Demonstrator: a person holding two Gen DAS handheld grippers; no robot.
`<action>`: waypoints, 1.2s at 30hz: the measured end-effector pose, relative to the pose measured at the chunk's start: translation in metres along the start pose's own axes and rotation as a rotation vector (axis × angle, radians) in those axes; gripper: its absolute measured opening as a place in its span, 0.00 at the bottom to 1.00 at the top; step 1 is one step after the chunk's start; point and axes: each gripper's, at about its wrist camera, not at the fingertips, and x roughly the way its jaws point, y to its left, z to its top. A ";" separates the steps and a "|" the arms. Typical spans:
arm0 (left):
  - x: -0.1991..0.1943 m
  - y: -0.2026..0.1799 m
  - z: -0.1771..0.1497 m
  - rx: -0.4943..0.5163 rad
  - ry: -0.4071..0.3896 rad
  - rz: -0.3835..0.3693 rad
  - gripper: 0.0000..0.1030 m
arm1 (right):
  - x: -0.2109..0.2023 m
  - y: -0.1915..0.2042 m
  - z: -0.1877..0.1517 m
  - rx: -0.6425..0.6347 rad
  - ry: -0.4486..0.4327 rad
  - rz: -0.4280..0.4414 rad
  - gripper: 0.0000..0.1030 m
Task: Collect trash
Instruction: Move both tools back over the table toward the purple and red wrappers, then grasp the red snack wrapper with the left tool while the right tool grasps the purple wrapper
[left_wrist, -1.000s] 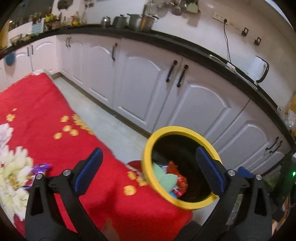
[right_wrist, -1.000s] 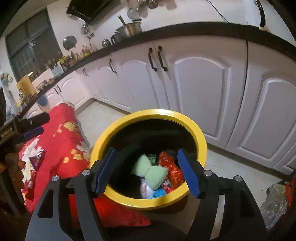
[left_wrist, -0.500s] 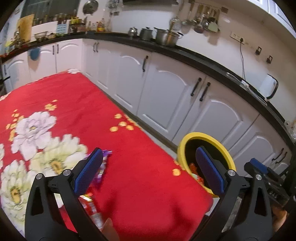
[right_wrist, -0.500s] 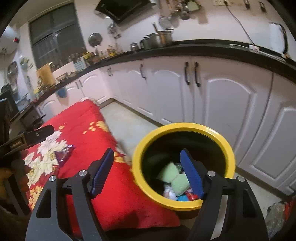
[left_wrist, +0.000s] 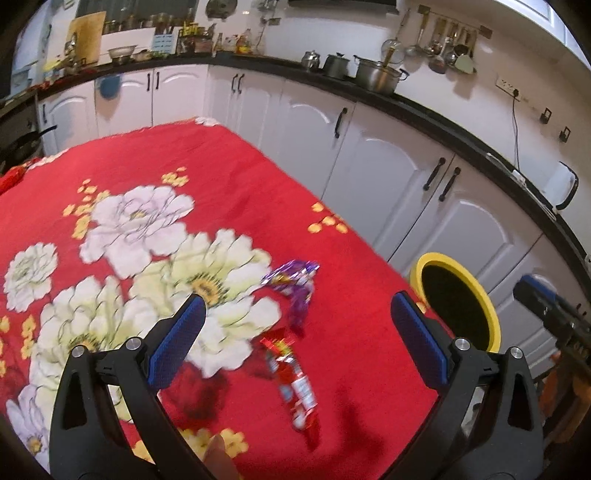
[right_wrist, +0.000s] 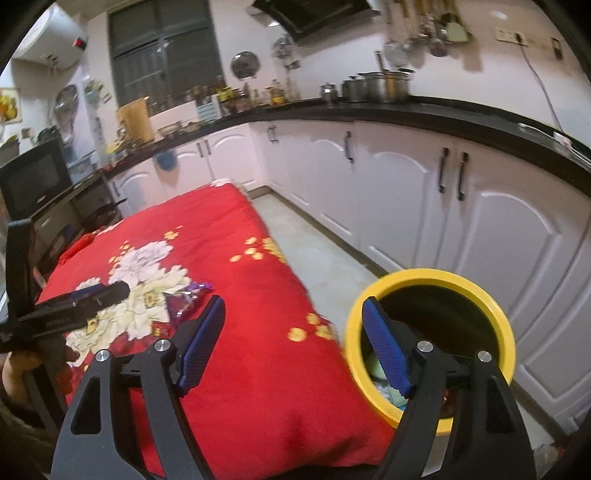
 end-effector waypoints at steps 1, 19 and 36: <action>-0.001 0.003 -0.002 0.001 0.007 0.001 0.90 | 0.003 0.004 0.002 -0.009 0.003 0.007 0.72; 0.030 0.011 -0.057 -0.005 0.221 -0.117 0.41 | 0.106 0.079 0.024 -0.102 0.218 0.202 0.66; 0.044 0.018 -0.066 -0.001 0.252 -0.115 0.18 | 0.184 0.126 0.000 -0.089 0.414 0.254 0.31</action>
